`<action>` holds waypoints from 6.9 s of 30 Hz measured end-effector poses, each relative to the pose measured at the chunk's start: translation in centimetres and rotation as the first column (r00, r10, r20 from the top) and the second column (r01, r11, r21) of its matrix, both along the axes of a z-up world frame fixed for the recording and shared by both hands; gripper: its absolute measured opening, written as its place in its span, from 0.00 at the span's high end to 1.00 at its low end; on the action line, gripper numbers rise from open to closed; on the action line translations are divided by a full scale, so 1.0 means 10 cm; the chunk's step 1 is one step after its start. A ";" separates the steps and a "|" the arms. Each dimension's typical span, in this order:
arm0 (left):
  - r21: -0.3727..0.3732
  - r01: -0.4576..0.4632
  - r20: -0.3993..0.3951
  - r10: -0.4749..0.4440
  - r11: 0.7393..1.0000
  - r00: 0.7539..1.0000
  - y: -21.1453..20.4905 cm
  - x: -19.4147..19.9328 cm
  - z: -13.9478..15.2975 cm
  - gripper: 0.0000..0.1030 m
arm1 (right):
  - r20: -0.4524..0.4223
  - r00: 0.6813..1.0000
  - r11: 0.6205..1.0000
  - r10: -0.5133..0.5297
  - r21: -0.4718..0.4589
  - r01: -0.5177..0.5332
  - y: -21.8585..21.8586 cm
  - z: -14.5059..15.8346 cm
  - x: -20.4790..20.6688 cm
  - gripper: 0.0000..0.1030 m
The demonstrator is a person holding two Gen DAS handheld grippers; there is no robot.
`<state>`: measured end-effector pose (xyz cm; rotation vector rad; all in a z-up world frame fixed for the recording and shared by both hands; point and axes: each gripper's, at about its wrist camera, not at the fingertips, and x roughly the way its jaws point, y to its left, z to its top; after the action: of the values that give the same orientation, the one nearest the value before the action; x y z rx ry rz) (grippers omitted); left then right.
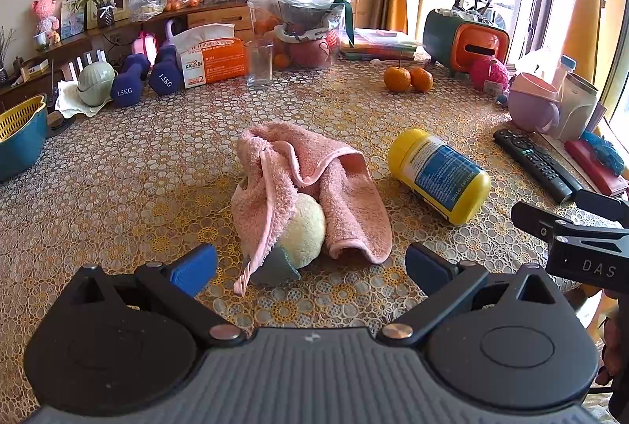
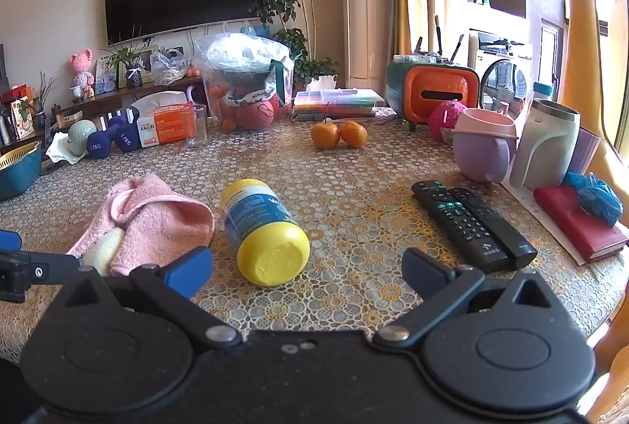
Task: Clean container
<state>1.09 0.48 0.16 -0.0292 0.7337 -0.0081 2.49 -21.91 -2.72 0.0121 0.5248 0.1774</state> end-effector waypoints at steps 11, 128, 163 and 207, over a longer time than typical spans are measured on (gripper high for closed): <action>0.008 0.012 0.000 -0.012 1.000 1.000 -0.03 0.06 0.00 0.00 | -0.008 0.999 0.999 0.036 0.004 -0.036 0.00 0.01 0.04 0.00; -0.041 0.417 0.016 -0.416 0.908 0.909 -0.39 1.17 0.37 0.72 | 0.064 0.908 0.886 0.414 -0.259 -0.385 0.51 -0.05 0.63 0.37; -0.017 0.613 -0.004 -0.613 0.790 0.790 -0.52 0.69 0.62 0.73 | 0.061 0.812 0.795 0.581 -0.257 -0.550 0.37 -0.05 0.32 0.38; -0.118 0.467 -0.225 -0.481 0.877 0.847 -0.26 1.35 -0.37 0.74 | 0.060 0.838 0.835 0.542 -0.148 -0.530 0.11 -0.02 0.30 0.38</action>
<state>14.61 -2.10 -3.54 0.0992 0.9782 -0.5111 5.53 -20.78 -2.95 -0.2711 0.4274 0.6959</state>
